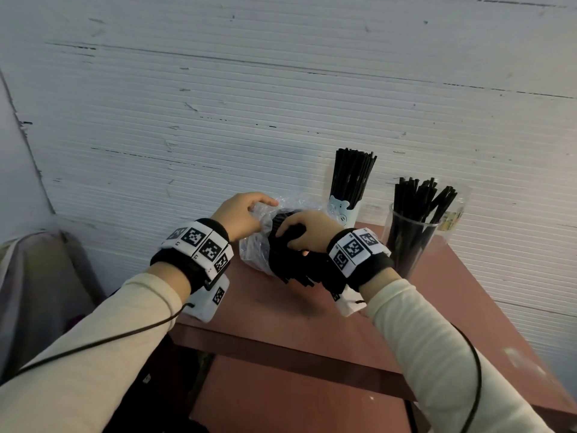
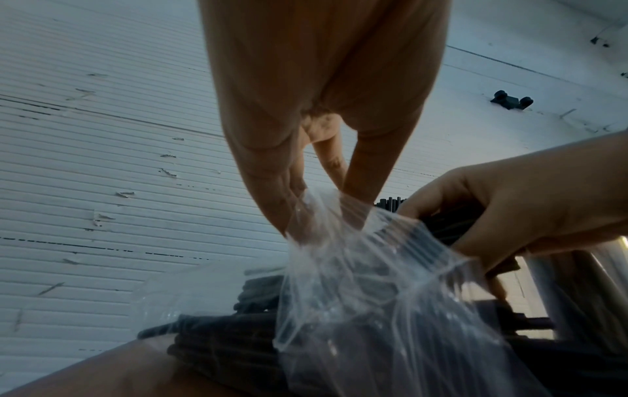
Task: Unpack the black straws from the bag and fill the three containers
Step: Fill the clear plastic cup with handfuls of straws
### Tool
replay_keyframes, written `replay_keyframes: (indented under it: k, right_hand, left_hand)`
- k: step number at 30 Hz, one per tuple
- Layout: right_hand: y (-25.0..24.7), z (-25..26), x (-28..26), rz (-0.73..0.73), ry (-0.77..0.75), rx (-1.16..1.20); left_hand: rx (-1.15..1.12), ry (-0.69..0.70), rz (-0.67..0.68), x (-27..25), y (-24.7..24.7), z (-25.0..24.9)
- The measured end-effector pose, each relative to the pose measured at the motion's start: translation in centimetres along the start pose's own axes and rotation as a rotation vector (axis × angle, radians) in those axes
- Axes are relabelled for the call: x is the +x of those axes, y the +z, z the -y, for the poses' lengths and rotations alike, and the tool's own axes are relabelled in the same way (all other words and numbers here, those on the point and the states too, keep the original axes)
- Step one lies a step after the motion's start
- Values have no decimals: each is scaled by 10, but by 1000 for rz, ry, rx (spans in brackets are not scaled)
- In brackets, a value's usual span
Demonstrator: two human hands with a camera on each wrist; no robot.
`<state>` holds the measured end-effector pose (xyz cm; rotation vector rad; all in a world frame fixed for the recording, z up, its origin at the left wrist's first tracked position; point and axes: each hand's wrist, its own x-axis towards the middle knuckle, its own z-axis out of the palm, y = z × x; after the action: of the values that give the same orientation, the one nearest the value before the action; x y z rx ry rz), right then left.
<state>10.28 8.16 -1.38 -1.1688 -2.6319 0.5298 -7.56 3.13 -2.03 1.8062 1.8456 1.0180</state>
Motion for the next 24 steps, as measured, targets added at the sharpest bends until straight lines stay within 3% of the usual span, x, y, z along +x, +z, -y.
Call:
replay_keyframes:
  k: [8,12,15,18,24]
  right_hand:
    - [-25,-16,-23,-13,16,155]
    - [-39,-24,-41,8,-5,168]
    - [-47,-25,-55,23,-7,158]
    - [-51,-24,-70,38,-20,168]
    - [-59,-30,-94,-12,-54,121]
  left_hand:
    - [91,14,7,-2,6,-3]
    - [248,167,-52,-5,18,-17]
    - [326,295,71,-5,33,-38]
    - [362,329,194,2,51,-53]
    - [418,346,159,5,75,-72]
